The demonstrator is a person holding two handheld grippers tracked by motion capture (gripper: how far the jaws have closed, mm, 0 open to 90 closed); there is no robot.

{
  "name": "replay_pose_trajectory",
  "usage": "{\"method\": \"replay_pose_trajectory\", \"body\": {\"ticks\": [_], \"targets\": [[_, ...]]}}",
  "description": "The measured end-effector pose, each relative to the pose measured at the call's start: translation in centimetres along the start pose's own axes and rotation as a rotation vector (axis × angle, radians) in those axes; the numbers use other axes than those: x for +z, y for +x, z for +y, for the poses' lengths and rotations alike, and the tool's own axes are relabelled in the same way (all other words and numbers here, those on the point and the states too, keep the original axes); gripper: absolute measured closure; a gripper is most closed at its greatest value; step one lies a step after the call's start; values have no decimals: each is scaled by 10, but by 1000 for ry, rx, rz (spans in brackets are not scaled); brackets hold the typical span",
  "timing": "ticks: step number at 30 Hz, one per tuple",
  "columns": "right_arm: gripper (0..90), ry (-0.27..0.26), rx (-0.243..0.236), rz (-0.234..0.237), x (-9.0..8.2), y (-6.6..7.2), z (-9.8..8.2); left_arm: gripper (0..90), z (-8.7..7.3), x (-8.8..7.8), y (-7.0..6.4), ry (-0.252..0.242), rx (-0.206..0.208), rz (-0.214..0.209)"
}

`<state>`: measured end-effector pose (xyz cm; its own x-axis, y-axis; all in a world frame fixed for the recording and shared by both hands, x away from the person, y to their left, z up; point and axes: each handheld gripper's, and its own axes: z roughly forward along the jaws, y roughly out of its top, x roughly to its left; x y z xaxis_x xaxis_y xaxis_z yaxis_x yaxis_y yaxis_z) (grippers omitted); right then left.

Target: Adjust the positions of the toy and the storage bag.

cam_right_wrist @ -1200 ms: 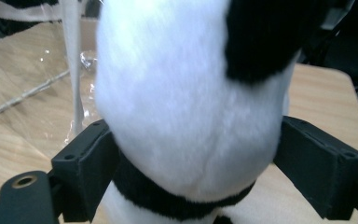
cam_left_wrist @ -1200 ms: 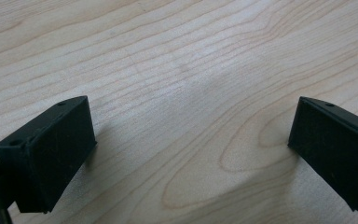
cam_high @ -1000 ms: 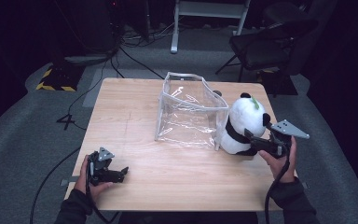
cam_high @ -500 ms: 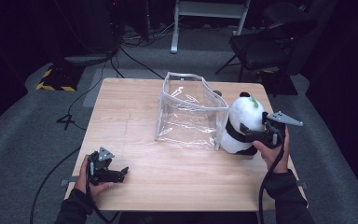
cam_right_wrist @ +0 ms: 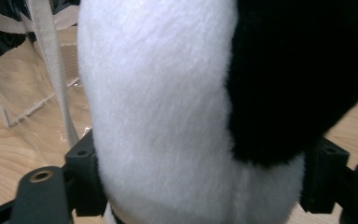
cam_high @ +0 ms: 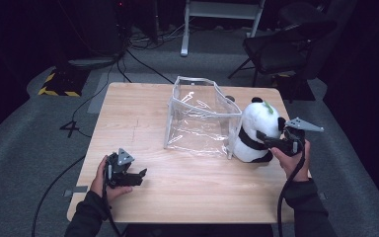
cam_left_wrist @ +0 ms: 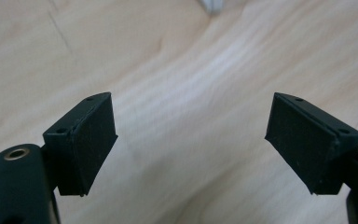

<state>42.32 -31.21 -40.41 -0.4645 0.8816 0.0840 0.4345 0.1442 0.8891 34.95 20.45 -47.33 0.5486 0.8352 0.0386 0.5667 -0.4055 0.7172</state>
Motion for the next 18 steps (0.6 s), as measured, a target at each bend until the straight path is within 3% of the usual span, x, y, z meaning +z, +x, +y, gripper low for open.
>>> {"method": "replay_pose_trajectory", "body": {"ticks": [5, 7, 9, 12, 16, 18], "targets": [[289, -7, -13, 2, -2, -1, -2, 163, 37, 0, -2, -114, -15, -11], [298, -12, -22, 3, -3, -1, -3, 162, 51, 0, -2, -137, -18, -22], [300, -15, -30, 9, -4, -1, -3, 162, 69, 0, -2, -161, -7, -13], [300, -16, -36, 14, -5, -1, -3, 160, 98, -2, -3, -217, -23, -14], [300, -15, -36, 19, -6, -2, -3, 160, 134, -7, -5, -281, -25, 24], [300, -13, -38, 20, -6, -2, -3, 159, 149, -10, -6, -316, -20, 9]]}}
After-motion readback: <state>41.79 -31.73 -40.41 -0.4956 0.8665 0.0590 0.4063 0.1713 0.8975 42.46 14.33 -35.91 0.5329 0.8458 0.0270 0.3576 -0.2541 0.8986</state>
